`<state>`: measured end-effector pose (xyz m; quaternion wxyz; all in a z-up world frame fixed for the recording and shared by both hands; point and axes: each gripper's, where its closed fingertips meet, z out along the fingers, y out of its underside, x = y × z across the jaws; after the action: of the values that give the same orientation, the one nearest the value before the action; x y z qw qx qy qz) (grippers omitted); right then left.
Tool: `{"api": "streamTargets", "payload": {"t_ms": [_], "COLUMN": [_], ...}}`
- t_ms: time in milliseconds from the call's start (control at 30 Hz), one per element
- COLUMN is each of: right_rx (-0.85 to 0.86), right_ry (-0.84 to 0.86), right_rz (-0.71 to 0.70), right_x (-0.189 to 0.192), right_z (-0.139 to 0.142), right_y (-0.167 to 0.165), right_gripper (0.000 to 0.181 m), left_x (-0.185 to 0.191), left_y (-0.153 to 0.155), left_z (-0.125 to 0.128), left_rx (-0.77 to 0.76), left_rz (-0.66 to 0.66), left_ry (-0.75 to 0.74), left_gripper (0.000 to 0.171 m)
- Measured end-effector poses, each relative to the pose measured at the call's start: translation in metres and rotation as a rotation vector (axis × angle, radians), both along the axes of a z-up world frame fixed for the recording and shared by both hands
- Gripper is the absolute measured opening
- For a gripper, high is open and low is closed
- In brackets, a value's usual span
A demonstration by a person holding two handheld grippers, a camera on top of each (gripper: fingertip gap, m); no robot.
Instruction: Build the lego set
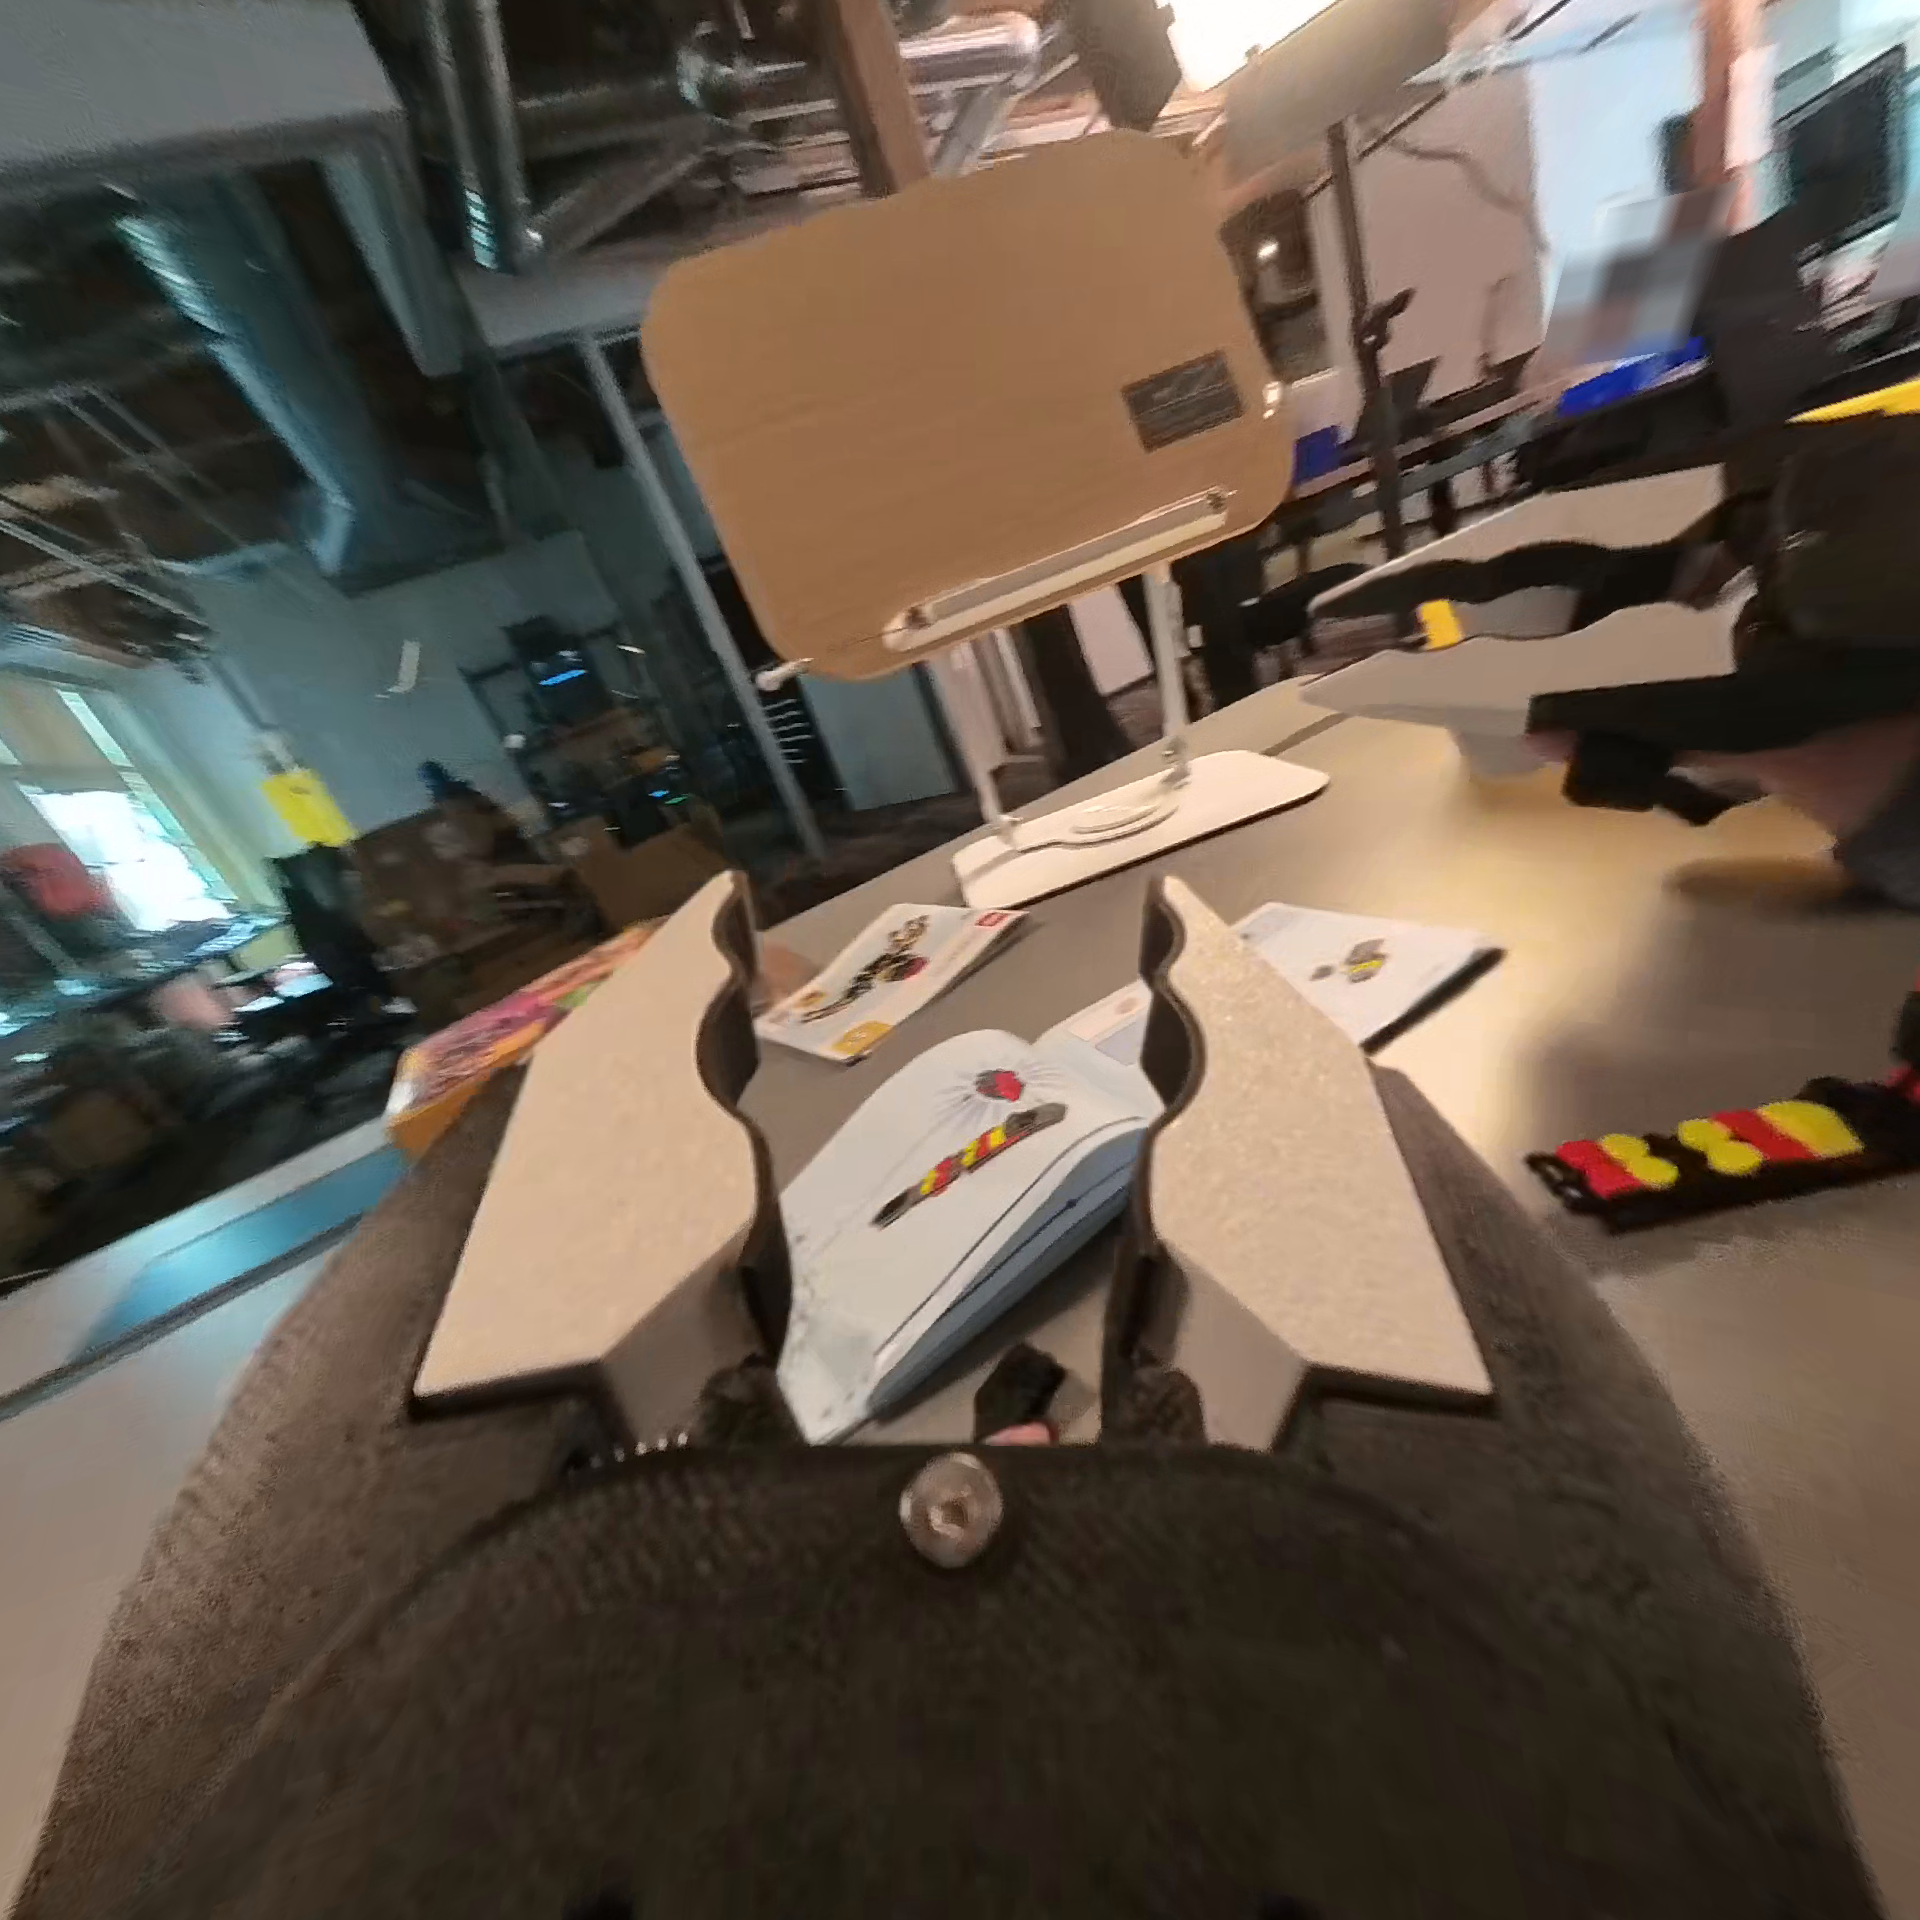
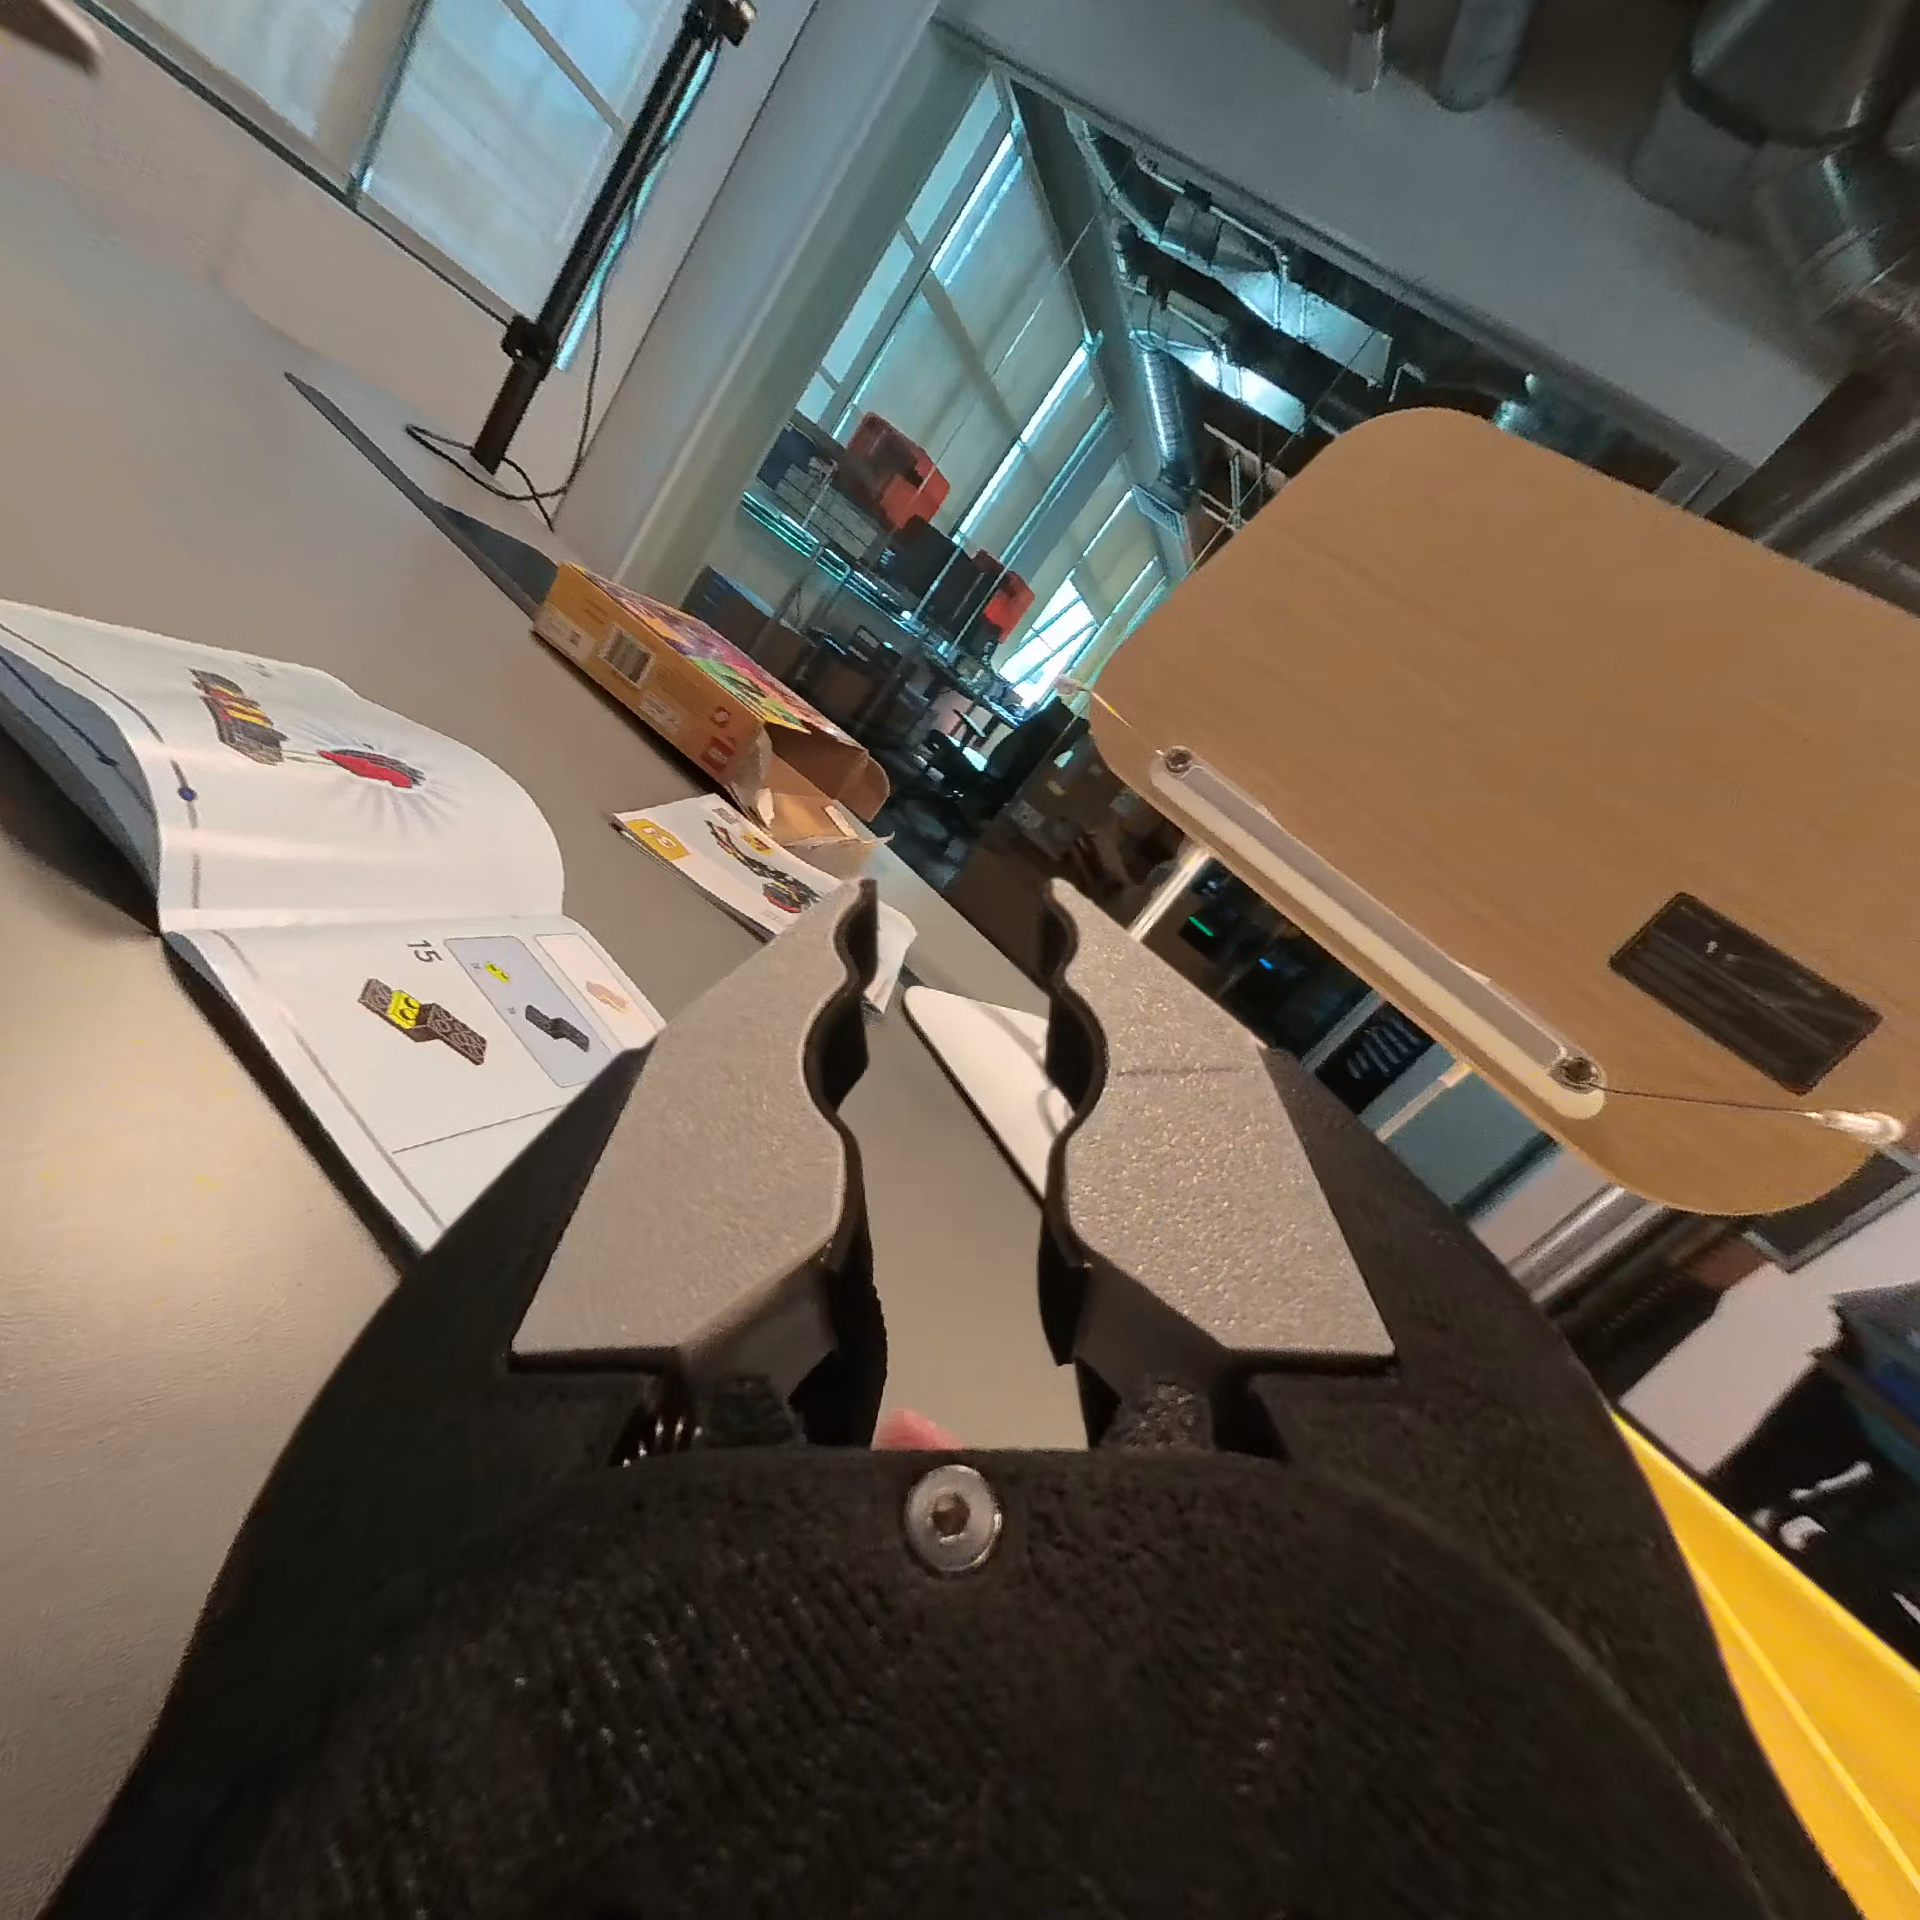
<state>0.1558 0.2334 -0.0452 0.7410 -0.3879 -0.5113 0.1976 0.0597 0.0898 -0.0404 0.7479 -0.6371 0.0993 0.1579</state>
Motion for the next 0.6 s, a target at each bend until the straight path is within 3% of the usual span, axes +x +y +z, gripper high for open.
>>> {"api": "streamTargets", "payload": {"t_ms": [200, 433, 533, 600], "right_rx": [0.046, -0.04, -0.03, -0.037], "right_ry": [0.004, 0.109, 0.231, 0.321], "right_rz": [-0.023, -0.053, -0.168, -0.165], "right_x": [-0.005, 0.008, 0.033, 0.045], "right_z": [0.001, 0.011, 0.041, 0.083], "right_y": [0.003, 0.018, 0.03, 0.009], "right_gripper": [0.041, 0.042, 0.037, 0.034], "left_x": [-0.002, -0.023, -0.03, -0.03], "left_y": [-0.044, -0.085, -0.097, -0.105], "left_z": [0.009, 0.016, 0.018, 0.02], "left_rx": [0.062, 0.115, 0.137, 0.151], "left_rz": [0.13, 0.21, 0.221, 0.211], "left_ry": [0.099, 0.009, -0.023, -0.028], "left_gripper": [0.085, 0.089, 0.089, 0.089]}}
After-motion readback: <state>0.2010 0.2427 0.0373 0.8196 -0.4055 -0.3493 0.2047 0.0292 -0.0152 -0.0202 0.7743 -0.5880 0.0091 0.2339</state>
